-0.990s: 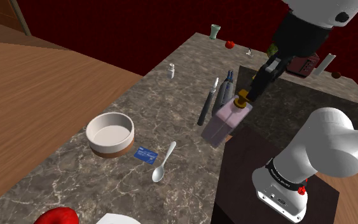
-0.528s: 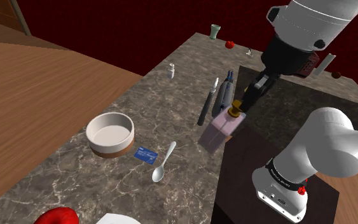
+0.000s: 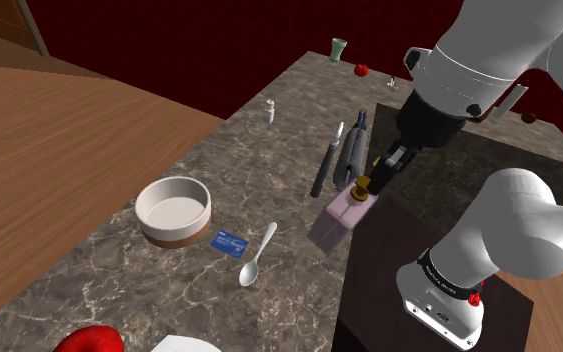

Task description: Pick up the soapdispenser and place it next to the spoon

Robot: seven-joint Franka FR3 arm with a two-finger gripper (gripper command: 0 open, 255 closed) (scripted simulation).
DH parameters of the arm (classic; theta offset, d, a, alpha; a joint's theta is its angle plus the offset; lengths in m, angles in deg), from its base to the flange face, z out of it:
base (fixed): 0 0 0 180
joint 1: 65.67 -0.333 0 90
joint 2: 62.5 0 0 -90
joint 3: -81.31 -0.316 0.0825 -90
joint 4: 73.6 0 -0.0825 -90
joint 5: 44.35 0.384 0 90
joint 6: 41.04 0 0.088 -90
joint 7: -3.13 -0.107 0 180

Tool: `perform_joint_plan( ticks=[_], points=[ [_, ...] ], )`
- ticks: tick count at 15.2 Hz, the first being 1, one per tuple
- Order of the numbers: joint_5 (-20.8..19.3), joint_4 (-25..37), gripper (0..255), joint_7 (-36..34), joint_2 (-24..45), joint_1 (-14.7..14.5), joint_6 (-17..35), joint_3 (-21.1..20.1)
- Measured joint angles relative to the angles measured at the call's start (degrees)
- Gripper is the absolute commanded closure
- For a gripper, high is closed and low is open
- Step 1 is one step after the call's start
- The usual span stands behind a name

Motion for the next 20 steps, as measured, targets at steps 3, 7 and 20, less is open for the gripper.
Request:
perform_joint_plan(
  ticks=[3,7,20],
  points=[
    [0.66,-2.65,255,0.04,-0.30,-0.34,2.31,-0.65],
    [1.58,-5.53,255,-0.05,-0.40,-0.79,5.08,-1.63],
    [4.92,-13.69,255,-0.58,0.42,-2.43,13.89,-5.14]
  ],
)
